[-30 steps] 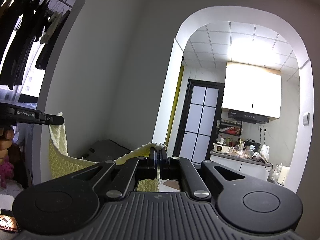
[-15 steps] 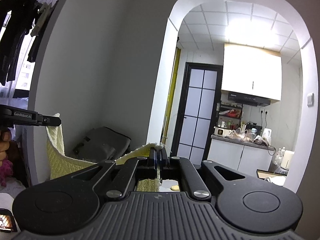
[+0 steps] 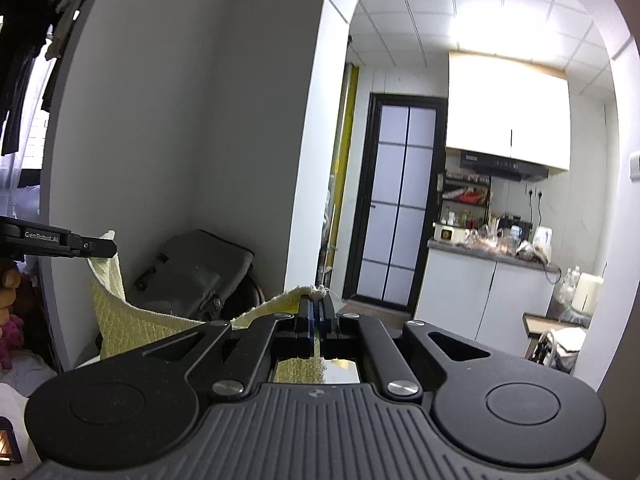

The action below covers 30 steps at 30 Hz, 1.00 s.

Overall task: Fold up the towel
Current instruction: 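Hold the yellow towel raised high between both closed grippers, then lower the held towel with both grippers down onto the table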

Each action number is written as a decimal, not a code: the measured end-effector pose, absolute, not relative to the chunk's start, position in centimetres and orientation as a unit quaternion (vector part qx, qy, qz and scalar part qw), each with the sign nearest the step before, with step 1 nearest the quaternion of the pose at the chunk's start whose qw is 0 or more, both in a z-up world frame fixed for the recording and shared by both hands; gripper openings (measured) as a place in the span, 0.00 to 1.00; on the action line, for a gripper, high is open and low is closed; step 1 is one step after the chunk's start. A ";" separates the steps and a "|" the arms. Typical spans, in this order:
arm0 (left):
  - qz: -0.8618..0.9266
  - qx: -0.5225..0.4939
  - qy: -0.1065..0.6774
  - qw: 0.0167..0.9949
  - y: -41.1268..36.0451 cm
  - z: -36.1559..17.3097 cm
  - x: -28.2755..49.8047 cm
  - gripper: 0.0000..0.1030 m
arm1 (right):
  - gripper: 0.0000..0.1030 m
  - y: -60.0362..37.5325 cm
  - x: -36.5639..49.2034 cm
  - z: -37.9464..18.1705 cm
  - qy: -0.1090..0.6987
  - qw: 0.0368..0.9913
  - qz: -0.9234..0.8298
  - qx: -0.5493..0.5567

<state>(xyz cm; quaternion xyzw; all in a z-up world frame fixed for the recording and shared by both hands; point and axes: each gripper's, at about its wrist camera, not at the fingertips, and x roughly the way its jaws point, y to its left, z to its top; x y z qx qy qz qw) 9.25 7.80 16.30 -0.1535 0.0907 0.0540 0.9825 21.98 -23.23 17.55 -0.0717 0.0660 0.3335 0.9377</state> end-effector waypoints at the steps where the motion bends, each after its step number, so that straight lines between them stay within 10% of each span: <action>1: 0.055 -0.154 0.095 0.982 7.9 16.0 9.7 0.03 | 0.03 -23.1 22.6 17.0 0.073 0.937 0.333 -0.070; 30: 0.101 -0.201 0.209 0.952 11.1 7.1 21.8 0.03 | 0.03 -20.7 34.6 6.8 0.195 0.929 0.313 -0.012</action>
